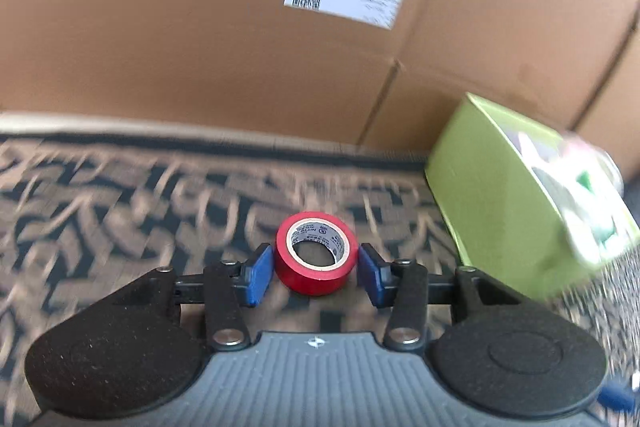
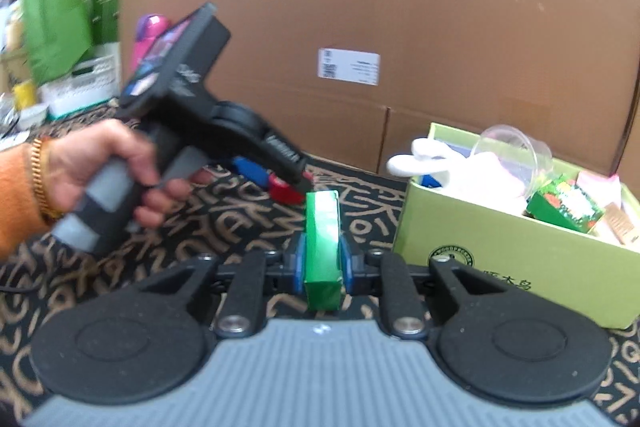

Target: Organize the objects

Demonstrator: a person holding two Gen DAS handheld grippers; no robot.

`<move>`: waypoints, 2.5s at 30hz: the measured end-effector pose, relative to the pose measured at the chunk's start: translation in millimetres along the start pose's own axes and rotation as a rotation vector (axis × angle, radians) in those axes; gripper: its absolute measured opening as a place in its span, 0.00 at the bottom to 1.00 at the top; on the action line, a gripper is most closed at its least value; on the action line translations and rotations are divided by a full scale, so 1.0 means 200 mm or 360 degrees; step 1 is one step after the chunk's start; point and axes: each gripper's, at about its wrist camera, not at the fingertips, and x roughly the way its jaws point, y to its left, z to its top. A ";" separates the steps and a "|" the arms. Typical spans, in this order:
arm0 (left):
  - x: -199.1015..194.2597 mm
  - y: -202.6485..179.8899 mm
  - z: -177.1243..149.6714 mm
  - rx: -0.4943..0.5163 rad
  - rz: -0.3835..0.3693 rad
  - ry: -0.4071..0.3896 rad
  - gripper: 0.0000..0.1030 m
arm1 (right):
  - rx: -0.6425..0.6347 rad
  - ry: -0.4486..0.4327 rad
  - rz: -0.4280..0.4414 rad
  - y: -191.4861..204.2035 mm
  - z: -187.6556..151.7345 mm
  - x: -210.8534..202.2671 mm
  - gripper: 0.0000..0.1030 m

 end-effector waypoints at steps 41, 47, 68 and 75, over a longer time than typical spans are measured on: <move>-0.36 0.06 -0.31 0.0028 0.0019 -0.0036 0.23 | -0.0038 0.0239 0.0527 0.16 -0.17 0.02 0.64; -0.42 -0.02 -0.32 0.0041 -0.0102 -0.0027 0.13 | 0.0085 0.0184 0.0446 0.05 -0.21 -0.10 0.63; -0.42 -1.05 0.17 0.0417 -0.0588 -0.0274 0.13 | 0.0347 -0.0291 -0.0494 -0.80 -0.03 -0.49 0.63; -0.13 -1.33 0.35 0.0413 -0.0528 -0.0257 0.13 | 0.0349 -0.0241 -0.0764 -1.04 0.03 -0.28 0.63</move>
